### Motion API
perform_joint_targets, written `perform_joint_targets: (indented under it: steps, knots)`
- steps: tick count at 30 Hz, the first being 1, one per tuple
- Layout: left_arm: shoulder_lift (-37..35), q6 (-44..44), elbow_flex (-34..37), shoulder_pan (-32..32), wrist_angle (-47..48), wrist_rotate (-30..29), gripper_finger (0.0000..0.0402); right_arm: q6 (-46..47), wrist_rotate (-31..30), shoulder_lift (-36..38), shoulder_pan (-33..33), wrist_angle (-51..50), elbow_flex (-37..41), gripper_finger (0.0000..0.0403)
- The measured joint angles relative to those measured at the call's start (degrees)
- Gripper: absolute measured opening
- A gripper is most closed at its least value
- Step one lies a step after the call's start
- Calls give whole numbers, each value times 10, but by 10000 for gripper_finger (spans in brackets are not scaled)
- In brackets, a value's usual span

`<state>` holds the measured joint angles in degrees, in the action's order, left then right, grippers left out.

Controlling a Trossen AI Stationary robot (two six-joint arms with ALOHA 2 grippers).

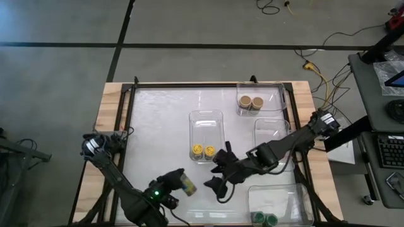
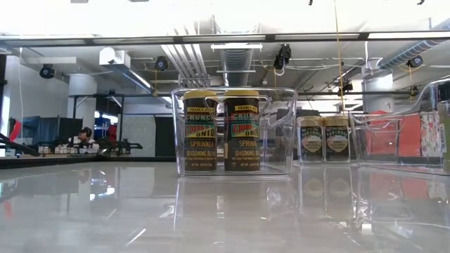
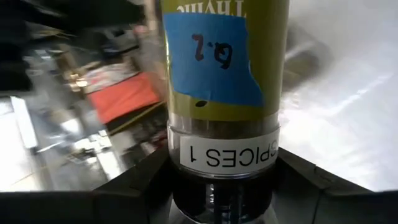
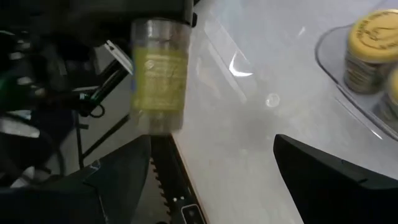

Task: Sort spices by type
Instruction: Put the black seasoning bottle into the middle right transparent bin

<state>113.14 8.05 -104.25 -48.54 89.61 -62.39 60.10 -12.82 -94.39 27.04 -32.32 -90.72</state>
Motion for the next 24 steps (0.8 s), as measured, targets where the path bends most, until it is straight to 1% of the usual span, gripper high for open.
perform_joint_targets:
  steps: [4,6,8,12,16,21,24]
  knots:
    - [27,31,-60,3,4,-55,193,-20,21,-12,-18,37,1,328]
    - [37,46,-91,5,4,-74,193,-32,30,-19,-26,60,1,327]
    - [39,56,-108,6,7,-83,194,-47,54,-23,-33,89,1,327]
    - [39,72,-112,5,4,-101,194,-63,82,-23,-42,139,1,334]
    - [40,90,-108,7,4,-98,194,-68,115,-23,-49,150,1,342]
    - [40,99,-109,7,4,-104,194,-73,129,-22,-50,150,1,339]
    - [40,99,-111,8,4,-111,194,-72,131,-22,-57,182,1,335]
